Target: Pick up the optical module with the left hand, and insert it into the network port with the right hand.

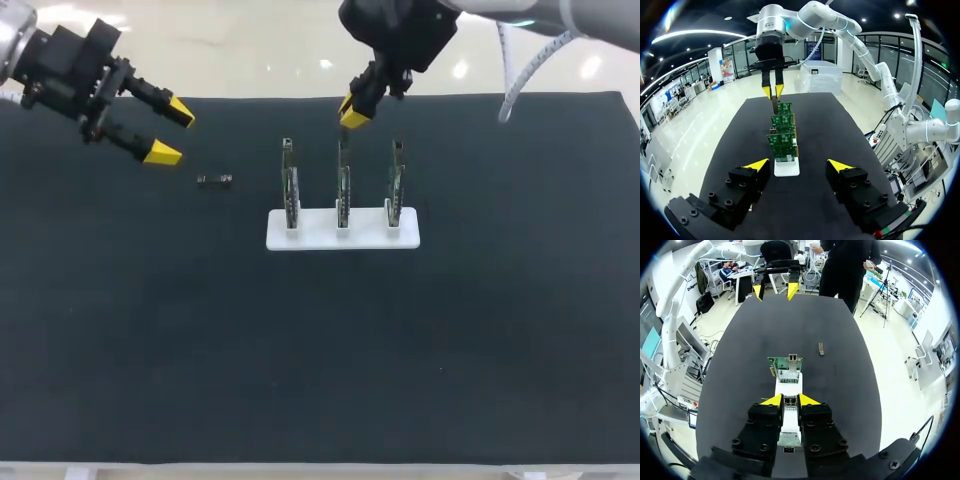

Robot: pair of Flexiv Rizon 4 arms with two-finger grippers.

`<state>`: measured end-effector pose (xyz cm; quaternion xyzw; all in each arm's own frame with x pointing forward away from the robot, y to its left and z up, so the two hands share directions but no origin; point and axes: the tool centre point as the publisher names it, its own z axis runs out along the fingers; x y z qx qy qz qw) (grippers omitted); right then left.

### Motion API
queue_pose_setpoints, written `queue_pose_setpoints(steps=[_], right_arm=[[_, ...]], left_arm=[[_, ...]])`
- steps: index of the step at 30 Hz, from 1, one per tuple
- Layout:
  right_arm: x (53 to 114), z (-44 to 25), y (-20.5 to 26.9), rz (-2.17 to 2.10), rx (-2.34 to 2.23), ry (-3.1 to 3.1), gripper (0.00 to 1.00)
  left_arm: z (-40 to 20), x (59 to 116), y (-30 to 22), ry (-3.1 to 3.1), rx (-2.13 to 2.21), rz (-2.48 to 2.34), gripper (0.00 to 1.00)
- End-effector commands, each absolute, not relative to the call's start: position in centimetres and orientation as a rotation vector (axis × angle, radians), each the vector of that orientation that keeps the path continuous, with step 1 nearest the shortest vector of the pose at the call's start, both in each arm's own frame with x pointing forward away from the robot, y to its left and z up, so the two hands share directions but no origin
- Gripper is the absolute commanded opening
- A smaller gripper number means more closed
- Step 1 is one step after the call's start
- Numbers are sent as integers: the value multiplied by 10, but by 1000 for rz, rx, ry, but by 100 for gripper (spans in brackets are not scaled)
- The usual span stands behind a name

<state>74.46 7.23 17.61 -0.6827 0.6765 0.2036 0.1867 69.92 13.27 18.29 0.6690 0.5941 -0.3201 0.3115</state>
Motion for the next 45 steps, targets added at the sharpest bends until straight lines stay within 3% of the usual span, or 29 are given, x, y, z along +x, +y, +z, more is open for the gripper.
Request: queue_pose_setpoints(steps=[1,8,9,10,20,21,22,23,45], right_arm=[[744,175,72,575,-1919,1902,0],[747,177,73,591,-1919,1896,2],[747,178,73,586,-1923,1897,38],[747,180,74,593,-1919,1900,100],[744,185,73,592,-1909,1919,100],[744,185,73,590,-1908,1920,49],[744,185,73,584,-1904,1925,20],[744,183,74,582,-1905,1925,0],[744,157,79,566,-1914,1899,0]], left_arm=[[183,700,132,1571,1768,-844,100],[183,700,132,1571,1768,-844,100],[183,700,132,1571,1768,-844,100],[183,700,132,1571,1768,-844,100],[183,700,132,1571,1768,-844,100],[183,700,132,1571,1768,-844,100],[183,700,132,1571,1768,-844,100],[183,700,132,1571,1768,-844,100],[183,700,132,1571,1768,-844,100]])
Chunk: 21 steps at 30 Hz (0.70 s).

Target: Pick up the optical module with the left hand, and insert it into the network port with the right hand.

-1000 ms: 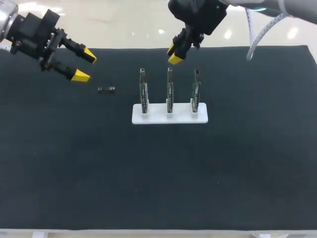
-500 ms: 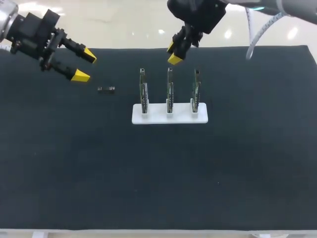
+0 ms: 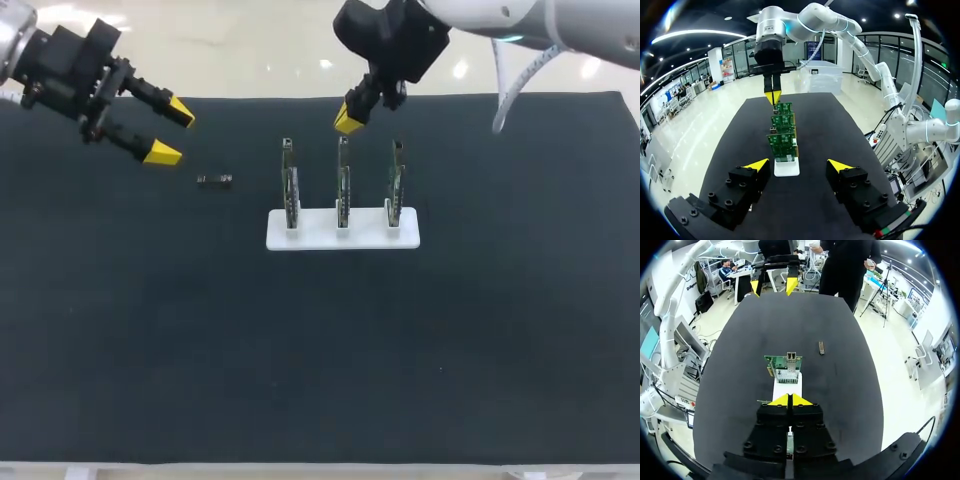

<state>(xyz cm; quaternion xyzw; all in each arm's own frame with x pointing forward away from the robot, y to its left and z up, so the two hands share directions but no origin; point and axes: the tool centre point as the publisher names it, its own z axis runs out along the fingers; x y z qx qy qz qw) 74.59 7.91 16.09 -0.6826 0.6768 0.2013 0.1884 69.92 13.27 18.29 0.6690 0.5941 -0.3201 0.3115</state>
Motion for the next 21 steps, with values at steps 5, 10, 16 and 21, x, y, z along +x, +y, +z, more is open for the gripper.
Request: queue_pose_setpoints(steps=[5,10,16,21], right_arm=[[742,153,78,578,-1912,1906,0],[742,152,76,578,-1912,1905,0],[741,148,75,586,-1910,1907,0],[740,144,75,589,-1902,1906,0]], left_arm=[[183,700,132,1571,1768,-844,100],[183,700,132,1571,1768,-844,100],[183,700,132,1571,1768,-844,100],[183,700,132,1571,1768,-844,100]])
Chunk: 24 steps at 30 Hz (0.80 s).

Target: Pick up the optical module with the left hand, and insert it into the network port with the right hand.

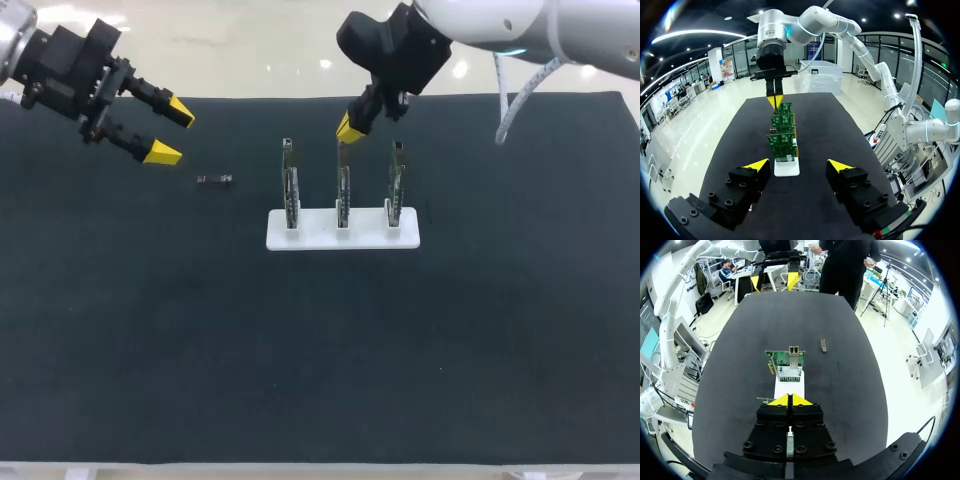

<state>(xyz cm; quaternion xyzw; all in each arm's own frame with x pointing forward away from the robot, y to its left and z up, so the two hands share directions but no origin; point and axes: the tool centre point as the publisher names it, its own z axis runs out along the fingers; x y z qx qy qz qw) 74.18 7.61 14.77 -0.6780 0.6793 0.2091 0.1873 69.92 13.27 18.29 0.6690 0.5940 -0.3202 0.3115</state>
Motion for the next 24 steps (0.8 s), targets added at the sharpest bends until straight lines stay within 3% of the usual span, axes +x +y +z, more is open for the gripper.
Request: queue_pose_setpoints(steps=[1,24], right_arm=[[740,144,75,590,-1901,1906,0],[742,167,63,596,-1879,1924,0]], left_arm=[[183,700,132,1571,1768,-844,100],[183,700,132,1571,1768,-844,100]])
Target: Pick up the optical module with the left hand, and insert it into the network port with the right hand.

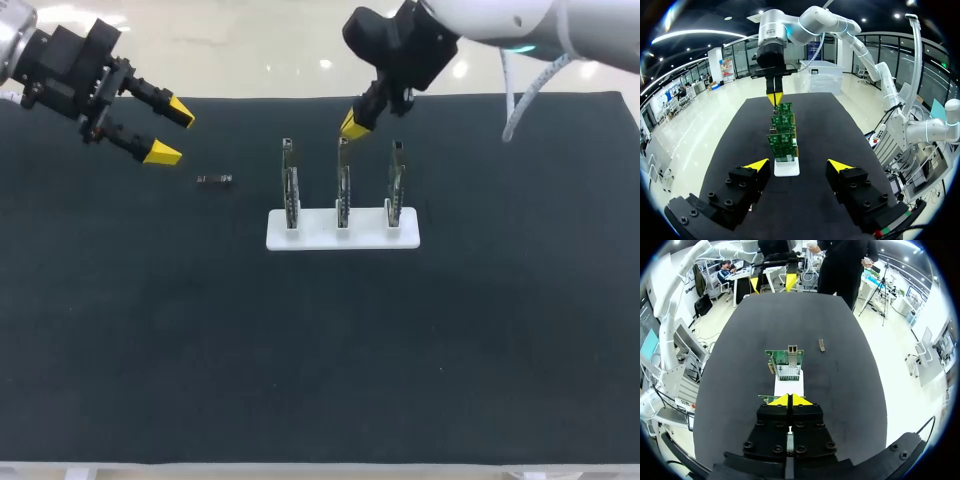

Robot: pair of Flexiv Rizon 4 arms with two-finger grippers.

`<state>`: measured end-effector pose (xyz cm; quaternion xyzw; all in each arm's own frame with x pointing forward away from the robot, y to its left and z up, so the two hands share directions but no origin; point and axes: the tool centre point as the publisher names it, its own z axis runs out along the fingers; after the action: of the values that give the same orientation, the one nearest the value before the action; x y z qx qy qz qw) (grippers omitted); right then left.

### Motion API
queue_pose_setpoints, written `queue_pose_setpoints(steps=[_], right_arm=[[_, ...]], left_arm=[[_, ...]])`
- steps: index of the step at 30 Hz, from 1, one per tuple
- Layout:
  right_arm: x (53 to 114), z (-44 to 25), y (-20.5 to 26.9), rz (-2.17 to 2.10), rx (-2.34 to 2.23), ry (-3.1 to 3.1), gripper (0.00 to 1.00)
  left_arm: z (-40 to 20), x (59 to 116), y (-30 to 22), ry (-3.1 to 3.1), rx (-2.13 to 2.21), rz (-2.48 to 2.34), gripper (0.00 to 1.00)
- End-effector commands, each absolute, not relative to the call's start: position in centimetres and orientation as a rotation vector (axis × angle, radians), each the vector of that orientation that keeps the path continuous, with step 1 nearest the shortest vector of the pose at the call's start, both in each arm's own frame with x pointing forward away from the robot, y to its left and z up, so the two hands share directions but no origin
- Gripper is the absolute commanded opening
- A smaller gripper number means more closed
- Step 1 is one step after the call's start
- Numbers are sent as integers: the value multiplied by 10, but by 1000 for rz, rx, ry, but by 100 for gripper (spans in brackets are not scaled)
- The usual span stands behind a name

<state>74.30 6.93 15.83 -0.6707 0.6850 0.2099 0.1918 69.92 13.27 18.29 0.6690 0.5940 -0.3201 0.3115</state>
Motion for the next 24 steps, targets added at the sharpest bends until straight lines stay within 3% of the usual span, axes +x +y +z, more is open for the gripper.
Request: queue_pose_setpoints(steps=[1,24], right_arm=[[742,168,61,596,-1879,1926,0],[736,188,-17,591,-1845,1894,0]], left_arm=[[183,700,132,1571,1768,-844,100],[183,700,132,1571,1768,-844,100]])
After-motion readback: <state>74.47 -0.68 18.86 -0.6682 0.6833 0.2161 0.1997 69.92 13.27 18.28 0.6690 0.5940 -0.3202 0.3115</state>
